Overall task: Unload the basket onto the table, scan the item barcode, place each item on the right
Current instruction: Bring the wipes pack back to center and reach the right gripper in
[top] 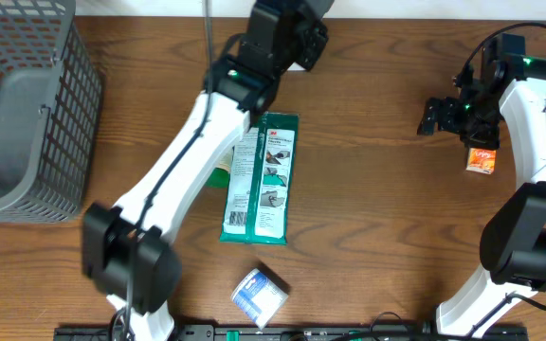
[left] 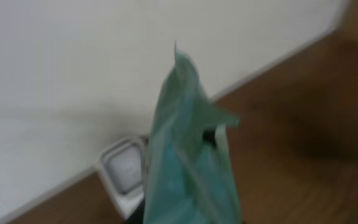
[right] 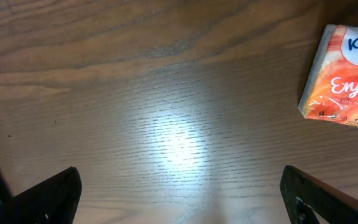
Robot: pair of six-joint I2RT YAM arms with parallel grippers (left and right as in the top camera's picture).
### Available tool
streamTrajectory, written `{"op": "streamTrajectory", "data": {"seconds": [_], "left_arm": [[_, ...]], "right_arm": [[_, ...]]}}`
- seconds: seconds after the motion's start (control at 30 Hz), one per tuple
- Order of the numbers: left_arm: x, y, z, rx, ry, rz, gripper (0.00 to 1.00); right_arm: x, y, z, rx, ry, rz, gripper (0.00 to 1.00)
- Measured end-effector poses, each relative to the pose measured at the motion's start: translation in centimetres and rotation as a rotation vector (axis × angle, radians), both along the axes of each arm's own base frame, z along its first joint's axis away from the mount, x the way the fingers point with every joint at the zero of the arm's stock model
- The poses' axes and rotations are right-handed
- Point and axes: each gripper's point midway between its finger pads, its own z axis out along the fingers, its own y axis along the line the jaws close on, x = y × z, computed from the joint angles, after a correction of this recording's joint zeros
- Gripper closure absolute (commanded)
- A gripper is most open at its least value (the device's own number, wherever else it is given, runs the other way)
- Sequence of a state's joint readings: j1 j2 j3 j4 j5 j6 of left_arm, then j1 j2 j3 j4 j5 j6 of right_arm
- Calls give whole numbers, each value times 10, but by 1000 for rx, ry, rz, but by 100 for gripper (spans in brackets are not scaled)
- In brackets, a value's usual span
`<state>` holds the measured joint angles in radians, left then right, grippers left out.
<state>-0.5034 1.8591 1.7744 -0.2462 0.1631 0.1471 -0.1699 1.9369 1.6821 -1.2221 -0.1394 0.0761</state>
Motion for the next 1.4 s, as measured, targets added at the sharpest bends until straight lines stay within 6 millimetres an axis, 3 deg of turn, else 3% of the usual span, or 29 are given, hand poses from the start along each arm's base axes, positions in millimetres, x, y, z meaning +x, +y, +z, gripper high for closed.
{"op": "streamTrajectory", "data": {"seconds": [0.23,0.33,0.53,0.73,0.77,0.87,0.93,0.97,1.07,1.17,1.4], "left_arm": [[-65,-22,-41,-107,386,-215,92],[-89,-27,-51,-151,519,-299,92],[-120,-32,-42,-255,659,-453,92],[-138,-38,-33,-315,716,-544,92],[-139,-39,-31,-322,720,-554,92],[-144,-40,-28,-340,736,-581,92],[-146,-40,-27,-345,744,-589,92],[-147,-40,-27,-347,747,-592,92],[-148,-41,-26,-352,750,-599,92],[-147,-42,-24,-357,737,-609,92],[-147,-44,-19,-369,721,-630,92]], "right_arm": [[0,0,0,-1,-2,0,1],[13,-2,2,-9,-52,0,1],[40,-1,8,13,-163,-33,1],[42,41,20,286,-165,-88,1],[42,47,23,325,-168,-85,6],[41,69,37,481,-194,-16,53],[37,84,54,624,-225,56,61],[34,90,64,697,-252,102,62],[24,107,98,917,-345,216,49],[19,116,127,1068,-456,307,44],[13,141,155,1177,-623,489,41]]}}
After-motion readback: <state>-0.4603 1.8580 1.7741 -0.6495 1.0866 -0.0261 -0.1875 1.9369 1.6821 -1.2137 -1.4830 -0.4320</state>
